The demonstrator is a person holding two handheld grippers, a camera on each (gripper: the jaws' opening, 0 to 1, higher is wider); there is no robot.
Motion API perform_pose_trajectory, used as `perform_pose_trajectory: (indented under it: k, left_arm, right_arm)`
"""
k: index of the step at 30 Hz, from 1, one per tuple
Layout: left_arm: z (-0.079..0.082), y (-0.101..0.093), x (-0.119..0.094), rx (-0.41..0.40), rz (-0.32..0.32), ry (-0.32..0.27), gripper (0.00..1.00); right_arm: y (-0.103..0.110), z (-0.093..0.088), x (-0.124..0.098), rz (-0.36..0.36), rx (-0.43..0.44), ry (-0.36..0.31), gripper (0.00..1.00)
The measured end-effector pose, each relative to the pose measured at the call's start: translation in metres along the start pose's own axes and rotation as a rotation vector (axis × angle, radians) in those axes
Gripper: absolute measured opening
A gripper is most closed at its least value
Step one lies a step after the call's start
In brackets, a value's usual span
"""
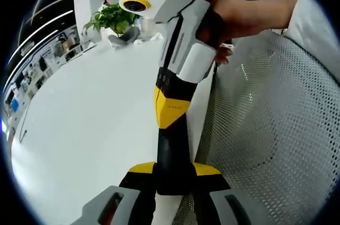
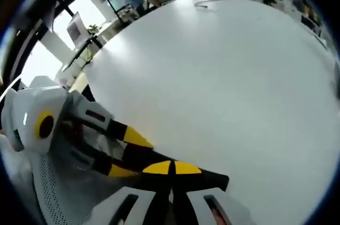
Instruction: Press the specified remote control buttons in sequence, fully releasing each button before pressing the next.
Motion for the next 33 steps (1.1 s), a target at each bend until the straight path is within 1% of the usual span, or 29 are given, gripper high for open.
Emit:
perform_pose_trajectory:
  k: [6, 10, 16, 33]
  left_arm:
    - [0.0002, 0.0000, 0.0002, 0.000, -0.001, 0.000, 0.25]
    - [-0.0001, 0.0002, 0.0006, 0.000, -0.001, 0.000, 0.25]
    - [0.0000, 0.0002, 0.0006, -0.002, 0.000, -0.001, 0.25]
    - [0.0000, 0.0006, 0.0007, -0.005, 0.001, -0.003, 0.25]
  right_arm:
    - [-0.0030, -0.0005, 0.0017, 0.000, 0.017, 0.011, 0.00]
    - [-0.0022, -0.0009, 0.0021, -0.005, -0.001, 0.013, 0.00]
    - [-0.0037, -0.0002, 0.0038, -0.005, 0.021, 0.022, 0.00]
    - [-0.0037, 0.0005, 0.0049, -0.018, 0.016, 0.034, 0.00]
Point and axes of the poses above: the point that each gripper's makers call its tool centre point, and the gripper's own axes: x roughly forward along the fingers, y roughly to its left, z roughly out of its top, the point moved 2 cm from there along -x, roughly backward along the fingers, and after that the axes turned 1 degree about z, right-handed, at the moved point
